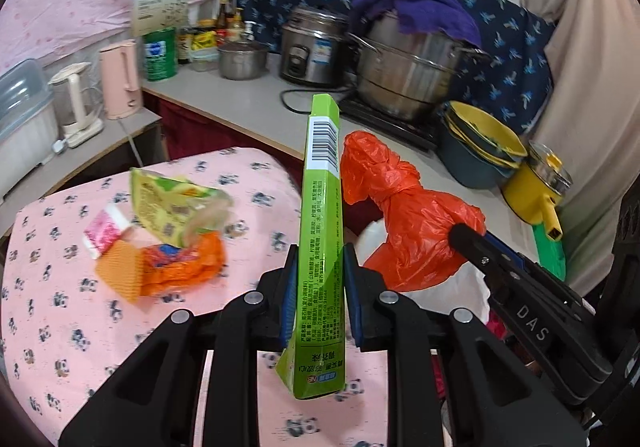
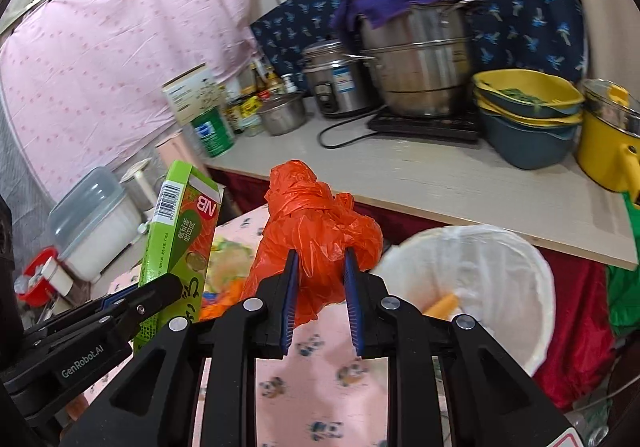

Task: Collect trash
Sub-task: 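Carry the red bag with the right gripper while the left carries the box, releasing both into the bin, then move both open grippers from the bin back to the table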

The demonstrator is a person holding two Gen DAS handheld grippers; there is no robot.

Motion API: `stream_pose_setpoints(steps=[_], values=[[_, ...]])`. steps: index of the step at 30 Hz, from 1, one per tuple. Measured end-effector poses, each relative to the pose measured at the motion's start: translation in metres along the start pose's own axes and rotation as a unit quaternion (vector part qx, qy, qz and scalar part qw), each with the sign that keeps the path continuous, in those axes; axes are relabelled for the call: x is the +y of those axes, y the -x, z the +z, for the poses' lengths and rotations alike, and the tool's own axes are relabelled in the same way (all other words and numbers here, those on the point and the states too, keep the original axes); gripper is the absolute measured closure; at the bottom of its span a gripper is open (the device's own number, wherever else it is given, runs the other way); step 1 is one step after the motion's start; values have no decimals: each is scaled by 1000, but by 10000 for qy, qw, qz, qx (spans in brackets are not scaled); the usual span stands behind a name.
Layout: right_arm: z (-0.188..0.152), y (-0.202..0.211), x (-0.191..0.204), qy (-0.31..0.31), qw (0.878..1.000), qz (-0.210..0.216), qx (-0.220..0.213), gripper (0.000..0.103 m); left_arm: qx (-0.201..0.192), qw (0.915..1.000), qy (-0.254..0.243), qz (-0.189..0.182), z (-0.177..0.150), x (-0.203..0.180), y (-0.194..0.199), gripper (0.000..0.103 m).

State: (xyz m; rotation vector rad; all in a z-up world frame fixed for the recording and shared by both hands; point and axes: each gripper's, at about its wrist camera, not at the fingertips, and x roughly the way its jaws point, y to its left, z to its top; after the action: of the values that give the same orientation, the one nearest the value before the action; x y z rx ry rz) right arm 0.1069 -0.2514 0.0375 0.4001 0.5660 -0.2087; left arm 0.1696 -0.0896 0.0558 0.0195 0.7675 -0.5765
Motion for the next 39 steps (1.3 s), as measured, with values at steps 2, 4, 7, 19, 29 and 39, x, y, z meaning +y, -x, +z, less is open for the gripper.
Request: stream_pose_setpoints(steps=[2,4,7,19,29,39], values=[[0,4,-20,-115,9999,-120,-31,82,57,9999,-116,-67,-3,-16,-8,83],[-1,9,-37,-222,9995,-227,-61,82,123,9996,-216,-136,-5,-31,-16,83],[-3,15,-66,-390,9984,-395,-87,82,221,9988,-357,-239,-8,-54,-29,83],[-21,17,-134,-826,9931,-830,43,82,724,9908,-791,-823,-22,-118,-79,82],[-33,4,-149,-995,9910,-863,246,82,992,9886,-729,-863,-32,-125,-110,66],[-26,-1,-138,-944,9921,-809,159,67,682,9948,-569,-488,-25,-107,-101,38]])
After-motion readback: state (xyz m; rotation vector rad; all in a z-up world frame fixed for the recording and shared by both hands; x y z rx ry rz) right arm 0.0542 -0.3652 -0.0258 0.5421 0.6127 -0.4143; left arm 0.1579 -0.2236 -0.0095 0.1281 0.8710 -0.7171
